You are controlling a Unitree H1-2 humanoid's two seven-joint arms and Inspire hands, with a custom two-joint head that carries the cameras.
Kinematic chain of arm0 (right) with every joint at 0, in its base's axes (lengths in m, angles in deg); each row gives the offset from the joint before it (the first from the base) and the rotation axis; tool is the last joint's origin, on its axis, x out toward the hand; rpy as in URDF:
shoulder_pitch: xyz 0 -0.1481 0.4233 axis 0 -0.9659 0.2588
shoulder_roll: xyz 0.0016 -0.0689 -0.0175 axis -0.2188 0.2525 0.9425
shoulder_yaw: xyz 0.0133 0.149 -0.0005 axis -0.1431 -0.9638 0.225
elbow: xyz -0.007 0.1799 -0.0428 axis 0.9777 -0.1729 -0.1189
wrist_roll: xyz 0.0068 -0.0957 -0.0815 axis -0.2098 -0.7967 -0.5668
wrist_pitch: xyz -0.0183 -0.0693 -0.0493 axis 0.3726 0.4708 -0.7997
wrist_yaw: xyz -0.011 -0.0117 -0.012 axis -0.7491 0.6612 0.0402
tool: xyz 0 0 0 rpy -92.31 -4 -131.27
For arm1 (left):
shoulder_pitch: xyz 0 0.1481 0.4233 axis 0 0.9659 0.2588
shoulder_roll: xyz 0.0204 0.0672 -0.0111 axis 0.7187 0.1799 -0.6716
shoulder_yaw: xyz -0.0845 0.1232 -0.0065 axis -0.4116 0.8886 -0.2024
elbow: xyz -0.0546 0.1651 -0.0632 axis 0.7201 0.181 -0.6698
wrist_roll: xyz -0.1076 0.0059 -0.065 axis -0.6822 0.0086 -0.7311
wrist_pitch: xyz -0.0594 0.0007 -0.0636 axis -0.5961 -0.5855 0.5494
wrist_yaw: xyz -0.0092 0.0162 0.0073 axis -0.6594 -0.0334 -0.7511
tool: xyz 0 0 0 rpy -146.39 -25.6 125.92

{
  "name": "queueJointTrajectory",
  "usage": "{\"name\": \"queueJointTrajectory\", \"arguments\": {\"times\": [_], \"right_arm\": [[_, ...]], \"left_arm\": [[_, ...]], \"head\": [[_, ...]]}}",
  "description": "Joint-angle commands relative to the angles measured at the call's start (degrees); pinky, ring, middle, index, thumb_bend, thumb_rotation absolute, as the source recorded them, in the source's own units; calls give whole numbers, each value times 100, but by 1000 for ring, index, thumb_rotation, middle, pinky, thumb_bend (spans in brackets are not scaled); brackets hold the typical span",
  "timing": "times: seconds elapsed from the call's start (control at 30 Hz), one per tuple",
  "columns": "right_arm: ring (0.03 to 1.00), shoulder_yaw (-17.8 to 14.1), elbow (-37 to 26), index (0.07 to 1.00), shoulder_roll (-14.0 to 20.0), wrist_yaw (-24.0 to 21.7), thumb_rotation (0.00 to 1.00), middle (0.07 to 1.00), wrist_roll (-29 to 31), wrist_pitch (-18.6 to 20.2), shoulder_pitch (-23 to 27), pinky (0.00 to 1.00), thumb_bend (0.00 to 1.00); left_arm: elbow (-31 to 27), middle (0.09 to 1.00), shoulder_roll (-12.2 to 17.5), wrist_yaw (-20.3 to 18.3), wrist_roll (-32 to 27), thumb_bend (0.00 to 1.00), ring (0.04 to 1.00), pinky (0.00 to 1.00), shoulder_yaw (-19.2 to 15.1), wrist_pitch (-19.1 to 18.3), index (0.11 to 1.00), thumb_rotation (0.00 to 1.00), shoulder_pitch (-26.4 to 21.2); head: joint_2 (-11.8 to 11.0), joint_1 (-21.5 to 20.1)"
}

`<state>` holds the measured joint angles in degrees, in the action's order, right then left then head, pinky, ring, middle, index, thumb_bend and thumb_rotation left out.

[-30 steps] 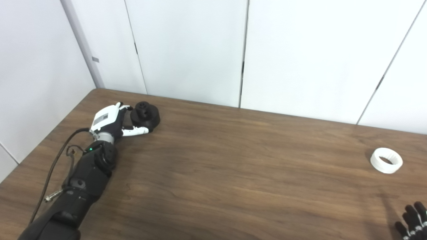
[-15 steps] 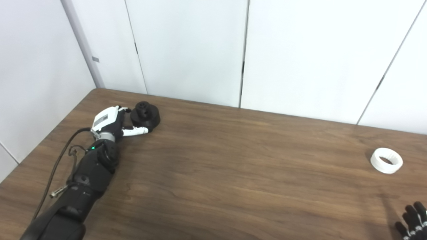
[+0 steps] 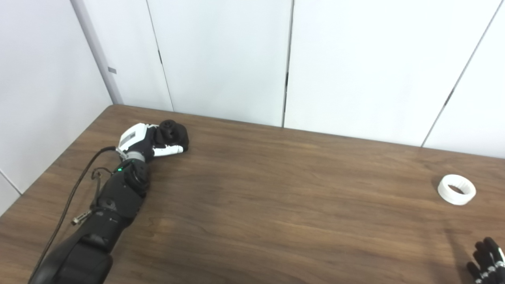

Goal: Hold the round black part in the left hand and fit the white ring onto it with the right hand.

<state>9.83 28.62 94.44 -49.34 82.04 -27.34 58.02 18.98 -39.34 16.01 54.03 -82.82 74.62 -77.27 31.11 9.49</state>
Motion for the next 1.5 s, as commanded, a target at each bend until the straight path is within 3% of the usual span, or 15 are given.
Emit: {"name": "queueJointTrajectory", "arguments": {"times": [0.0, 0.27, 0.77, 1.17, 1.3, 1.43, 1.47], "right_arm": [[1000, -1, -158, 966, 29, 31, 1000, 972, -28, -9, -13, 1000, 601], [1000, 0, -200, 962, 29, 49, 1000, 969, -14, 60, -29, 1000, 603], [1000, -9, -190, 951, 61, 20, 1000, 964, 18, 57, -40, 1000, 626], [1000, -7, -159, 948, 95, 9, 1000, 965, -28, 20, -17, 1000, 632], [1000, -12, -155, 947, 92, 12, 1000, 966, -10, 30, -16, 1000, 636], [1000, -15, -149, 959, 98, 5, 1000, 972, -3, 17, -15, 1000, 631], [1000, -17, -145, 959, 98, 4, 1000, 973, -2, 11, -13, 1000, 628]], "left_arm": [[-63, 967, 85, 153, 5, 1000, 1000, 1000, 13, 157, 863, 568, -373], [13, 971, -13, 267, -79, 1000, 1000, 1000, -27, 215, 856, 521, -379], [757, 929, -257, 1051, -472, 1000, 993, 1000, -304, 695, 816, 509, -442], [903, 922, -309, 1180, -587, 1000, 994, 1000, -268, 734, 792, 428, -475], [922, 897, -287, 1254, -536, 995, 978, 1000, -194, 798, 724, 383, -477], [916, 867, -312, 1449, -548, 912, 967, 1000, -211, 885, 609, 264, -462], [932, 852, -327, 1539, -555, 723, 963, 1000, -227, 931, 552, 170, -460]], "head": [[0, 6], [14, 6], [38, 11], [43, 27], [41, 24], [44, 24], [44, 24]]}}
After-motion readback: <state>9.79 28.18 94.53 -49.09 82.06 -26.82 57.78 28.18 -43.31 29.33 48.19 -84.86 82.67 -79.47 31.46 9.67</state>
